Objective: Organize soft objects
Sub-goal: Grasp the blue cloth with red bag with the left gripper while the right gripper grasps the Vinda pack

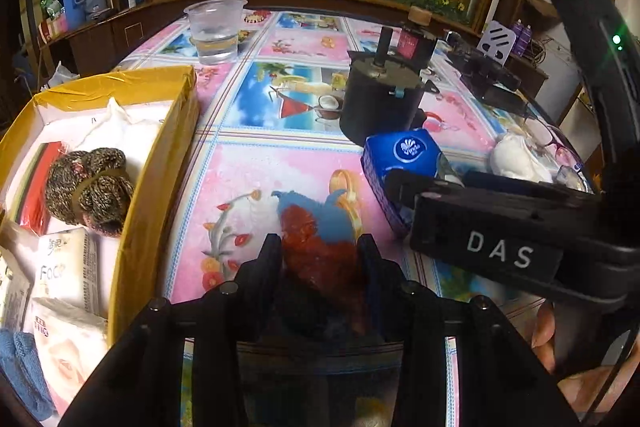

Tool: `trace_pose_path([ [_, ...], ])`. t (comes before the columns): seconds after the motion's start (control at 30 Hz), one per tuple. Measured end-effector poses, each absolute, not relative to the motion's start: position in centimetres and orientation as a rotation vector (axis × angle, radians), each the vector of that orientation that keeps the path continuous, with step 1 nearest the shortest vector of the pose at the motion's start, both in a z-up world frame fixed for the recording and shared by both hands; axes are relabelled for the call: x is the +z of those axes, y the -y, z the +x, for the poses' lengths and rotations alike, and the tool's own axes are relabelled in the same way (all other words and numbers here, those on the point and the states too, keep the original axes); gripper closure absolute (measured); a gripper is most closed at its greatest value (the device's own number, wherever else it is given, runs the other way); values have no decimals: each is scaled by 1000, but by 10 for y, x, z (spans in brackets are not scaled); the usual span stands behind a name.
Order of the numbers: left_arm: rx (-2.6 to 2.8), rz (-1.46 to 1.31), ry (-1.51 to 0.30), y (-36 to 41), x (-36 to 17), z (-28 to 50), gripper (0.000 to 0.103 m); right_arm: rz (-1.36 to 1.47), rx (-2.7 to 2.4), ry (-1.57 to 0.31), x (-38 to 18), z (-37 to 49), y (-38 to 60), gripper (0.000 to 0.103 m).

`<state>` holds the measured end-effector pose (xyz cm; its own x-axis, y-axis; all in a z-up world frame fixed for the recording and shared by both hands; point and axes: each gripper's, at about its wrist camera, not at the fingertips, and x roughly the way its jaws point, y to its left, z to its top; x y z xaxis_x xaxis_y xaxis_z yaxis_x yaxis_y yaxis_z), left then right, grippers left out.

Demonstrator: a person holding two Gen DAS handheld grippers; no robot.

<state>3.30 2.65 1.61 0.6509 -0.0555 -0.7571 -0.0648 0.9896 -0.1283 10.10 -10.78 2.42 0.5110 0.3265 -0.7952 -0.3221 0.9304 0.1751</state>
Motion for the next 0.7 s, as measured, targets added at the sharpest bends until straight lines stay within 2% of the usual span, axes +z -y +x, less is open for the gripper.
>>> trace_pose_path([
  [0.07,5,-145,-864,-26,15,32,65,29,399,-950,28,99,113,49],
  [0.43,13,-122,-870,-24,15,34,64,52,374,-971,32,97,124,50],
  [0.7,9,-155,-863,-27,15,34,67,20,351,-983,34,94,121,41],
])
